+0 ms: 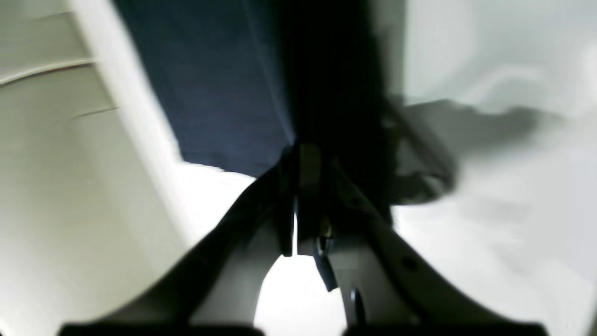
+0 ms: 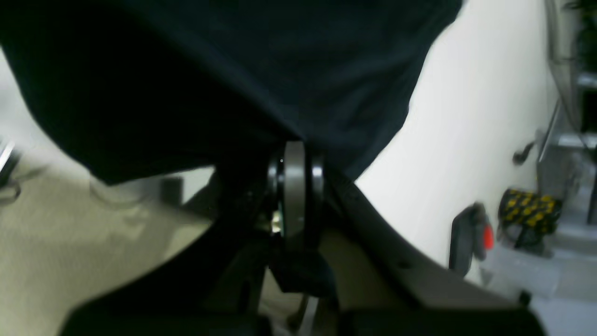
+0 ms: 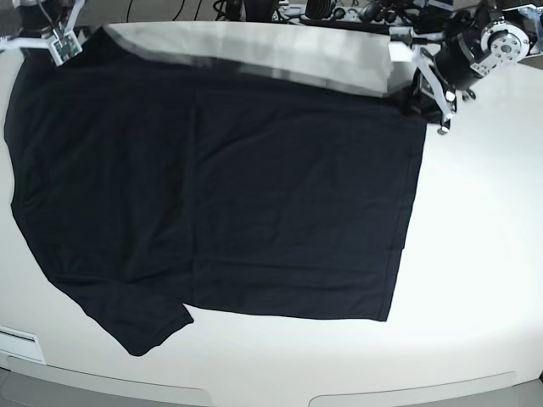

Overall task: Fold the T-shirt properly
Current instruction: 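Drag the gripped collar edge away from the hem with both grippers, then release the collar and regrasp the shirt's side edges with both grippers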

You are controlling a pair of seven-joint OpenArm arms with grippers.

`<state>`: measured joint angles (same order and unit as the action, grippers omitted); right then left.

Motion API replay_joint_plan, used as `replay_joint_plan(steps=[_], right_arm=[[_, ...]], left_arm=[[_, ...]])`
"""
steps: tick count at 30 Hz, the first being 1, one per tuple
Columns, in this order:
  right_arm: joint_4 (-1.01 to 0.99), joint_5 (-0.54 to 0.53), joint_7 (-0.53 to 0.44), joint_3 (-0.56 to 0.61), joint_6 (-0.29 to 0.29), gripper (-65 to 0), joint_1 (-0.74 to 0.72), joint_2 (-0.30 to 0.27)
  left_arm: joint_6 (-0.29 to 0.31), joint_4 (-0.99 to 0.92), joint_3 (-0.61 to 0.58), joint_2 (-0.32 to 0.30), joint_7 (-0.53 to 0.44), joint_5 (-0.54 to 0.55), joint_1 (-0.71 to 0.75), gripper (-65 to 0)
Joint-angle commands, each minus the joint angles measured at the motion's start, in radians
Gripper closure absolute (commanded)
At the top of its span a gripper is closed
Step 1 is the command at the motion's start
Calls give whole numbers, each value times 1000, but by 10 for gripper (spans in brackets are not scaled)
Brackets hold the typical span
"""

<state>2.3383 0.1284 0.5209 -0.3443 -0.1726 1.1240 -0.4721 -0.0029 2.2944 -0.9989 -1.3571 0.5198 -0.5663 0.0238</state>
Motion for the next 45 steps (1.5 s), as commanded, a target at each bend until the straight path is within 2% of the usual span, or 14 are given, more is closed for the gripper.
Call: replay_joint_plan(steps=[1,5,9,13,17,21,29,34,36,37,40,41,43,45], right_arm=[[18,-6,-21,-10,10,0,-31,-34],[18,-87,-20,-10,-31,0,-186,-109],[18,-108,-48,-10,-59,0,-280,-153],[-25,-179,-72,-10,-67,0,-370,-191],[-124,-223,-126,-9,-113,0,-455,-196],[-215,-280,-129,-8,-161,0,-528,-196],[-299,-342,-130,-8,-185,0,-607,-196],[-300,-339,-145,-2,-170,0,-619,-196],[-301,-339,-172,0,-137,0,-632,-196],[-301,-338,-192,0,-112,-20,-640,-196],[-300,-347,-220,0,17,-302,-642,-195],[-300,-379,-218,0,31,-335,-642,-193],[-300,-445,-186,0,31,-334,-639,-193],[-300,-481,-131,0,-2,-325,-639,-193]], left_arm=[[-38,9,23,-6,4,-17,-23,0],[-64,4,68,41,-10,16,-78,0],[-80,-43,107,89,-30,34,-88,0],[-82,-140,120,148,-110,36,-92,0],[-116,-230,120,212,-151,35,-91,0],[-146,-302,129,259,-155,32,-92,0],[-159,-361,134,303,-181,96,-163,0],[-159,-405,134,325,-213,108,-207,0],[-161,-419,134,348,-217,136,-235,0],[-172,-419,134,356,-212,151,-249,-5],[-283,-419,134,371,-189,214,-277,-206],[-320,-419,134,375,-180,267,-277,-245],[-338,-419,134,380,-179,375,-267,-248],[-334,-418,134,383,-180,399,-245,-184]])
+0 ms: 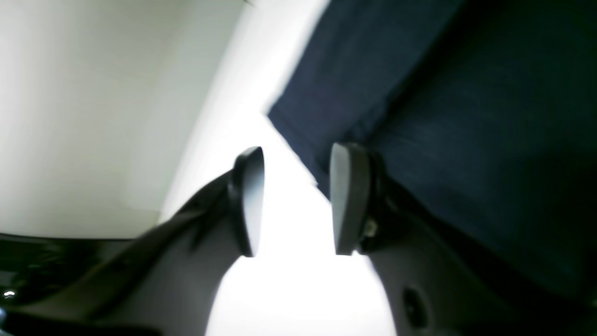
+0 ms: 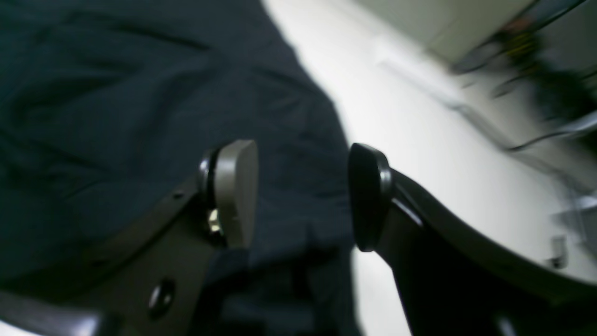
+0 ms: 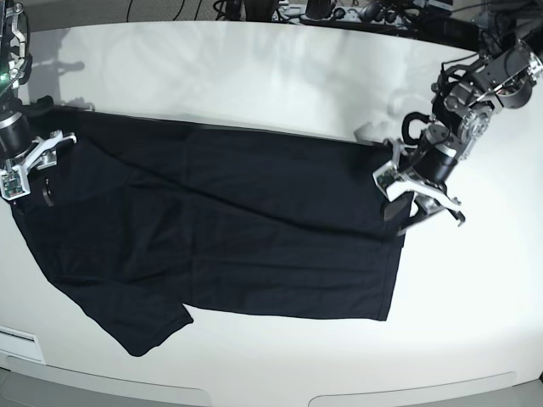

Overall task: Fold the T-shirt properly
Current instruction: 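Release the collar and regrasp the shirt's side edges with both grippers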

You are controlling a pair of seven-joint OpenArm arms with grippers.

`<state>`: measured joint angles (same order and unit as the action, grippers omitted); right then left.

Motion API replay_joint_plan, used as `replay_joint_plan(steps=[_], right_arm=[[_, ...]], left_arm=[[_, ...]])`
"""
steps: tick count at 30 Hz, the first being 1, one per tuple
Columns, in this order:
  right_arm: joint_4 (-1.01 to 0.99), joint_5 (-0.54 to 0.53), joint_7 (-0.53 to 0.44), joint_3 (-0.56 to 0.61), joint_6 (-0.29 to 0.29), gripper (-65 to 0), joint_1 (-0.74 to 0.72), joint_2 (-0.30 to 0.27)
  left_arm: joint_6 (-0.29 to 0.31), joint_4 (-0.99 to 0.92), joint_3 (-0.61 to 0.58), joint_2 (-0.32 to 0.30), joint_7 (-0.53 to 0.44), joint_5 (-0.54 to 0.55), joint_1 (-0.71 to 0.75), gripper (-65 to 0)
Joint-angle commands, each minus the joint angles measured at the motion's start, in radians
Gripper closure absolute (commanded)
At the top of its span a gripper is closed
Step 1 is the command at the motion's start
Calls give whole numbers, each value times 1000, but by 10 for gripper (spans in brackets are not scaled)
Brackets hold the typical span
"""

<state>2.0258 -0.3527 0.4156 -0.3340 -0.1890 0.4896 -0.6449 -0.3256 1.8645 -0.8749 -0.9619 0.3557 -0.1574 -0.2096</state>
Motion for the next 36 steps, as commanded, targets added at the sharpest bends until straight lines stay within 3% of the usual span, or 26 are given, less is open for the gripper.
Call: replay_joint_plan(steps=[1,2,3,4,5,8,9,13,17,23,29,36], right_arm=[[12,-13,-6,-10,-5,-297,-5,-20],[12,-18,3,-10,-25,-235,-5,-20],[12,-18,5,-10,-39,-145,-5,-20],[12,-18,5,-10,-40,-46,-5,-19],[12,-18,5,-10,-33,0,-5,-19],[12,-18,4,-10,-30,0,-5,-19],[9,-18,4,-10,-43,0,-5,-14],[-56,-16,-10,40,-55,0,-27,-1],[-218,-14,18,146,-55,0,-103,-1],[-407,-16,227,264,-111,0,-179,-1],[-327,-43,277,240,-118,0,-77,-1],[-169,-40,307,167,-115,0,109,-1]], left_arm=[[-12,12,10,-10,-16,-13,1,-114],[-13,12,10,-10,-16,-17,13,-33],[-20,12,10,-10,-16,-21,21,0],[-26,12,10,-8,-16,-25,27,0],[-28,12,10,-8,-15,-25,29,0],[-21,12,10,-6,-20,-24,26,0],[8,11,10,-2,-24,-24,20,0],[186,-33,10,53,-47,30,-30,0],[290,-150,10,149,-49,88,-89,0],[516,-300,10,233,4,116,-94,0],[584,-201,10,178,98,179,-26,0],[584,6,10,53,195,193,94,0]])
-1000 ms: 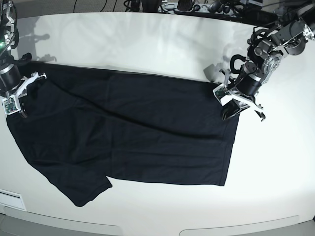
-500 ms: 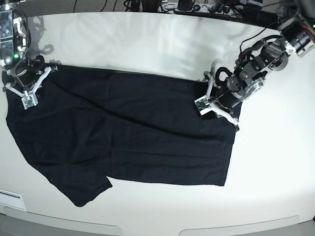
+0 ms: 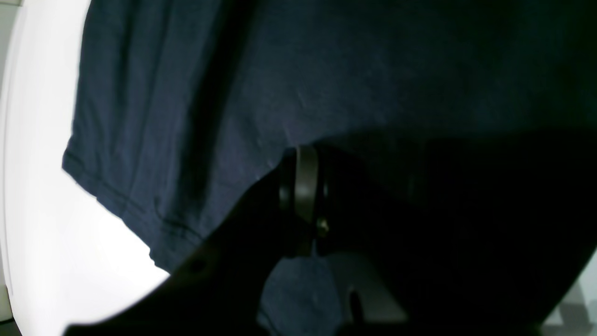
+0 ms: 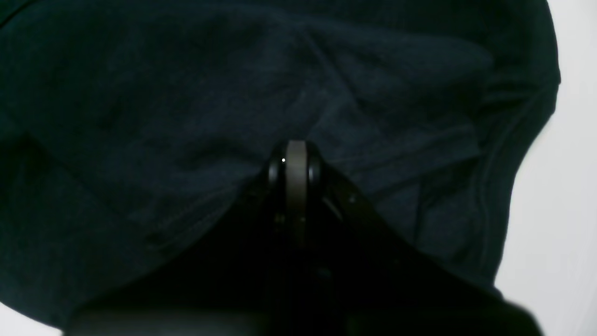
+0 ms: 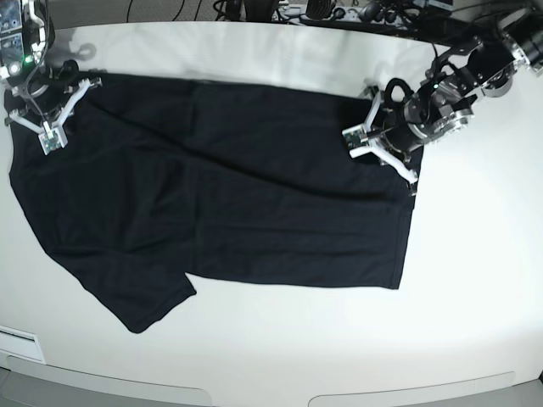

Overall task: Fold the T-shirt properly
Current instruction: 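Release the collar and regrasp the shirt's side edges with both grippers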

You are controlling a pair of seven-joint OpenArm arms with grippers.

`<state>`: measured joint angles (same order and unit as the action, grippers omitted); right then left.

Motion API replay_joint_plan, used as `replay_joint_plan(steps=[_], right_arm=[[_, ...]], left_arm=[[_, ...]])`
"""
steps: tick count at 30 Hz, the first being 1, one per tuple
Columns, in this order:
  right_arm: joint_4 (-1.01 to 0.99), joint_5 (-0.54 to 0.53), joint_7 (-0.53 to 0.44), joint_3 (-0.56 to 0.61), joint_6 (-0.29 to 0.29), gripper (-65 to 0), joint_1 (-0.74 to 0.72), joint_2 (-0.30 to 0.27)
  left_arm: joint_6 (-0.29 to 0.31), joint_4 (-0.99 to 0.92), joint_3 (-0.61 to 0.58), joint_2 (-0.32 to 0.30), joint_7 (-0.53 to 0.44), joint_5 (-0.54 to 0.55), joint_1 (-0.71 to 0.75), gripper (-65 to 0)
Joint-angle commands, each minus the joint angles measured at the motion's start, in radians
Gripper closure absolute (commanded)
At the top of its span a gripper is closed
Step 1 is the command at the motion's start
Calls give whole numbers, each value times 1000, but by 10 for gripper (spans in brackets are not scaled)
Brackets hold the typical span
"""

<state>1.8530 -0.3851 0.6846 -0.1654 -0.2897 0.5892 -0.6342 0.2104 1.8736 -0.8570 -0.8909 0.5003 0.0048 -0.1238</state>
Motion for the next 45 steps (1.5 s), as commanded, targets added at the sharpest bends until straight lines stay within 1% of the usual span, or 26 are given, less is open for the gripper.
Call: replay_joint_plan(steps=[1,4,7,10,13,19,23,28,31,32,36,38,40,41,43,44,45], right_arm=[[26,-7,39,-14,-15,0,32,-12],[78,-7,39,-50,-18,0,109,-12],[100,-4,34,-75,-18,0,180,-12],[104,-3,35,-86,-22,0,206,-12],[104,0,37,-90,-21,0,206,-12],[104,-6,91,-90,-20,0,255,-12],[104,-4,115,-90,14,0,284,-12],[105,-3,135,-90,23,0,283,-12],[136,21,122,-92,60,0,280,-12],[158,39,122,-92,77,0,280,-12],[267,153,120,-100,173,-5,280,-12],[323,209,115,-113,213,-81,280,-12],[374,258,95,-130,249,-140,280,-12],[397,278,80,-141,272,-157,280,-12],[433,309,37,-166,319,-166,280,-12],[443,313,15,-179,338,-166,280,-12],[447,312,0,-193,352,-166,280,-12]], left_arm=[[41,19,-8,-37,55,31,18,0],[17,77,-8,-94,58,31,66,0],[-23,124,-8,-143,58,31,125,0],[-27,156,-8,-171,59,31,169,0],[-28,182,-8,-175,66,24,201,0],[-28,207,-8,-176,96,-26,253,0],[-27,208,-8,-176,107,-30,259,0],[-27,222,-8,-176,114,-40,259,0],[-30,249,-8,-176,126,-103,259,0],[-49,258,-7,-176,127,-130,259,0],[-204,301,-7,-176,127,-224,259,0],[-279,323,-7,-176,129,-286,259,0],[-353,335,-3,-176,130,-349,259,0],[-394,338,1,-176,130,-379,259,0],[-486,339,28,-176,133,-445,258,0],[-526,339,56,-175,132,-466,252,0],[-557,338,95,-175,129,-464,238,0]])
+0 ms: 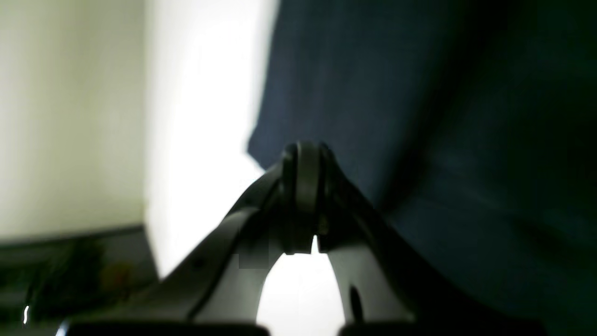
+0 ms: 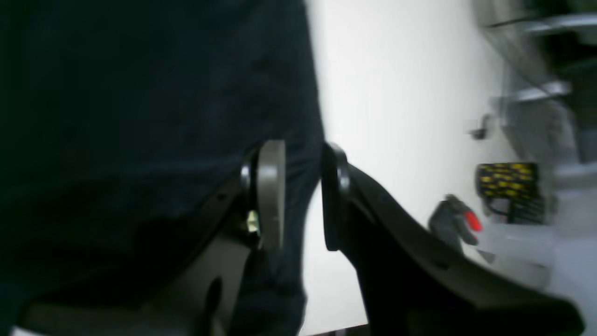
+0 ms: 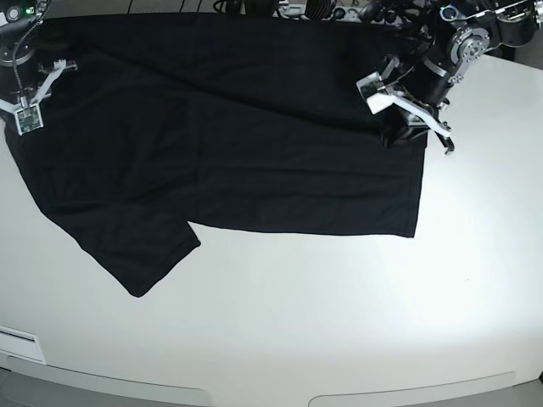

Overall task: Fold the T-shirt properly
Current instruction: 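Release the collar and regrasp the shirt's side edges with both grippers, then move both grippers to the hem corners and pinch them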

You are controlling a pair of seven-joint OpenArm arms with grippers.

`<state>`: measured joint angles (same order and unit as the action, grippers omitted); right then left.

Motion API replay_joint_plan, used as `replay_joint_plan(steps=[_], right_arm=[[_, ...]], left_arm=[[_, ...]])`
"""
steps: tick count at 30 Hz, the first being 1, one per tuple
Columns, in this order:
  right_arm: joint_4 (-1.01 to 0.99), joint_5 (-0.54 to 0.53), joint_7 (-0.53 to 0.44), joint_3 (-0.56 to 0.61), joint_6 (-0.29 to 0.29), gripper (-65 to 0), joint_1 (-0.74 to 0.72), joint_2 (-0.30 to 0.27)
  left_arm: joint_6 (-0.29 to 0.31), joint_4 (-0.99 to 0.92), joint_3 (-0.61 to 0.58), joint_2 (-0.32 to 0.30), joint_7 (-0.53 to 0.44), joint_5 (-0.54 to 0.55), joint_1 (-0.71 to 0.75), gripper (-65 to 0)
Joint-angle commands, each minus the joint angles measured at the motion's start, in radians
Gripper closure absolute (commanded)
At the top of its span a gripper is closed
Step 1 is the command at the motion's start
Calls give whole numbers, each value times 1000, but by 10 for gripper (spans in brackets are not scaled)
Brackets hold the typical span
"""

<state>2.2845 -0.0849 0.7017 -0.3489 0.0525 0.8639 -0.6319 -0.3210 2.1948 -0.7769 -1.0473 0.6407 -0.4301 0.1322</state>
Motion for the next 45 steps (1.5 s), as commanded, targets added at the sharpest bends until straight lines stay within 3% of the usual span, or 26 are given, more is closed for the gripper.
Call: replay_joint_plan(steps=[1,3,4,9,11,13,15,17,20,24,29,34,37,39,42,45], right_arm=[[16,11,-25,-21,12,-166,5,-14],[16,11,-24,-32,9,-166,5,-14],[16,11,-23,-32,5,-166,6,-14],[16,11,-11,-32,0,-166,6,-14],[16,11,-10,-32,0,-166,5,-14],[16,11,-14,-32,0,-166,5,-14],[16,11,-16,-32,0,-166,6,-14],[16,11,-14,-32,3,-166,5,-14],[16,11,-8,-32,12,-166,6,-14],[16,11,-10,-32,5,-166,-13,-14],[16,10,-10,-32,3,-166,-31,-14],[16,8,-17,-32,3,-166,-34,-14],[16,8,-22,-32,3,-166,-33,-14],[16,8,-37,-32,3,-166,-34,-14],[15,3,-74,-32,2,-189,-50,-14],[5,-57,-99,-32,-26,-254,-137,-14]], left_arm=[[-41,16,62,-19,-16,2,-37,0],[-37,-13,180,-17,-43,134,-82,0],[-7,-50,250,-9,-74,209,-106,0],[261,-420,539,111,-200,618,-256,0],[360,-591,614,173,-185,809,-334,0],[402,-737,679,226,-121,998,-399,-7],[437,-858,739,271,-42,1145,-449,-153],[518,-966,782,307,36,1265,-482,-307],[629,-1070,773,330,118,1388,-495,-329],[695,-1130,724,364,193,1460,-492,-330],[712,-1152,651,402,203,1460,-489,-330],[766,-1157,561,451,304,1507,-490,-329],[764,-1157,518,470,309,1505,-490,-318],[738,-1156,502,474,301,1503,-491,-233],[688,-1156,502,473,275,1455,-493,0],[684,-1156,504,473,246,1406,-496,0]])
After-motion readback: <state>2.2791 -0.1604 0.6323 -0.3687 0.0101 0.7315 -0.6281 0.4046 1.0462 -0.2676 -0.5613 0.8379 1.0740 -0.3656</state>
